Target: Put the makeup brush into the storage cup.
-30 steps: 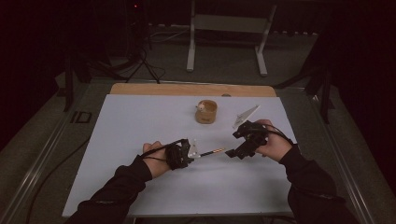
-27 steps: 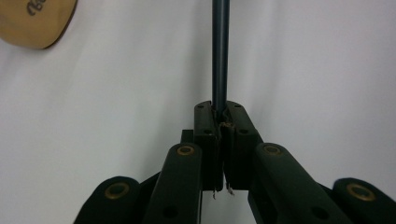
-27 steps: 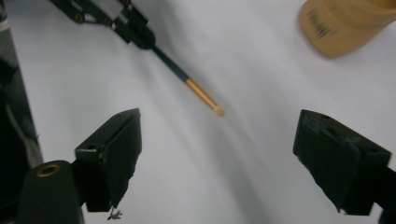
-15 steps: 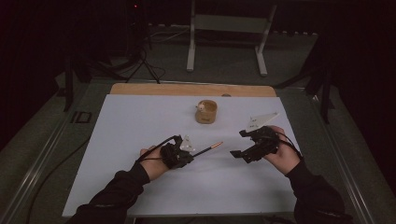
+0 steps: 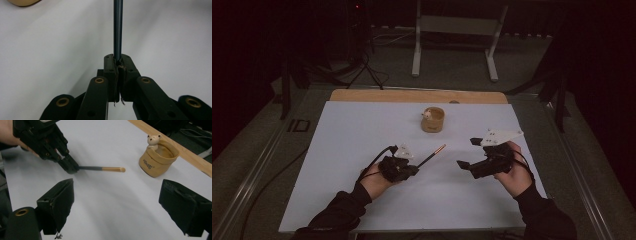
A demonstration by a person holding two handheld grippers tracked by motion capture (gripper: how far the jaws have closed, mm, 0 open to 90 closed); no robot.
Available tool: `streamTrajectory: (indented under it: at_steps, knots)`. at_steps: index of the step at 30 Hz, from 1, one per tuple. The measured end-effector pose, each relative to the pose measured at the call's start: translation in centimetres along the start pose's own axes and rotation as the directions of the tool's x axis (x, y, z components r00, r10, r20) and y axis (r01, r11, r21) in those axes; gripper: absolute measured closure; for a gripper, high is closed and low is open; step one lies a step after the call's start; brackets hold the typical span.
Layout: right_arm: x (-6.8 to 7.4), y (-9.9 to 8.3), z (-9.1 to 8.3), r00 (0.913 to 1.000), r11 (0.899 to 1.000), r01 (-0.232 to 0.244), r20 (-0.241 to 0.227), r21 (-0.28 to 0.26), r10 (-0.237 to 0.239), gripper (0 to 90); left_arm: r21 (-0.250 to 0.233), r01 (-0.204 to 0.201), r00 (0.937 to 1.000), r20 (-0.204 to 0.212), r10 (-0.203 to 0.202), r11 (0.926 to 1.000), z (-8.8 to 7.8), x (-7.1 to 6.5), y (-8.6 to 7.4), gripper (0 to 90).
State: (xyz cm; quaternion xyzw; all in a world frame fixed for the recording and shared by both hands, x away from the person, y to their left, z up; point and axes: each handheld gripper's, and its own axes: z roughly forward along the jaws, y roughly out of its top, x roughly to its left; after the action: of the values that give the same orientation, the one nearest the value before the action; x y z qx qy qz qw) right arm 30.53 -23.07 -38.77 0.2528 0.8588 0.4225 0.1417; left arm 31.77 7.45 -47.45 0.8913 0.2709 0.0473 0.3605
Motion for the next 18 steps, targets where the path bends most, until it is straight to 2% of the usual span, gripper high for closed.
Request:
streamTrajectory:
  at_steps: [4,6,10,12,14,15,18]
  knots:
    - [0.5,-0.2,0.2,0.9998,1.000,-0.013,0.013,-0.012,0.013,11.1,-0.046,0.050,0.9985,-0.019,-0.051,0.9977,-0.2,0.0,-0.4,86.5]
    - [0.8,-0.3,0.4,0.9997,1.000,-0.019,0.015,-0.018,0.019,11.1,-0.077,0.080,0.9964,-0.019,-0.082,0.9938,-0.4,0.1,-0.6,86.5]
    - [1.1,-0.4,0.7,0.9994,0.999,-0.031,0.017,-0.035,0.031,11.0,-0.108,0.098,0.9949,-0.014,-0.100,0.9893,-0.4,0.0,-0.9,86.5]
    - [1.2,-0.5,1.0,0.9997,0.999,-0.017,0.016,-0.044,0.018,11.0,-0.120,0.109,0.9940,0.001,-0.109,0.9868,-0.4,-0.1,-1.0,86.5]
    - [1.5,-0.5,1.0,0.9992,0.998,-0.004,0.039,-0.063,0.007,11.0,-0.156,0.117,0.9930,0.001,-0.118,0.9808,-0.4,-0.3,-1.2,86.5]
    - [1.5,-0.5,1.1,0.9993,0.998,-0.018,0.030,-0.065,0.020,11.0,-0.173,0.133,0.9912,0.017,-0.132,0.9760,-0.5,-0.3,-1.4,86.5]
    - [1.4,-0.5,1.3,0.9978,0.995,-0.057,0.029,-0.081,0.060,10.9,-0.197,0.143,0.9897,0.018,-0.142,0.9700,-0.4,-0.2,-1.6,86.5]
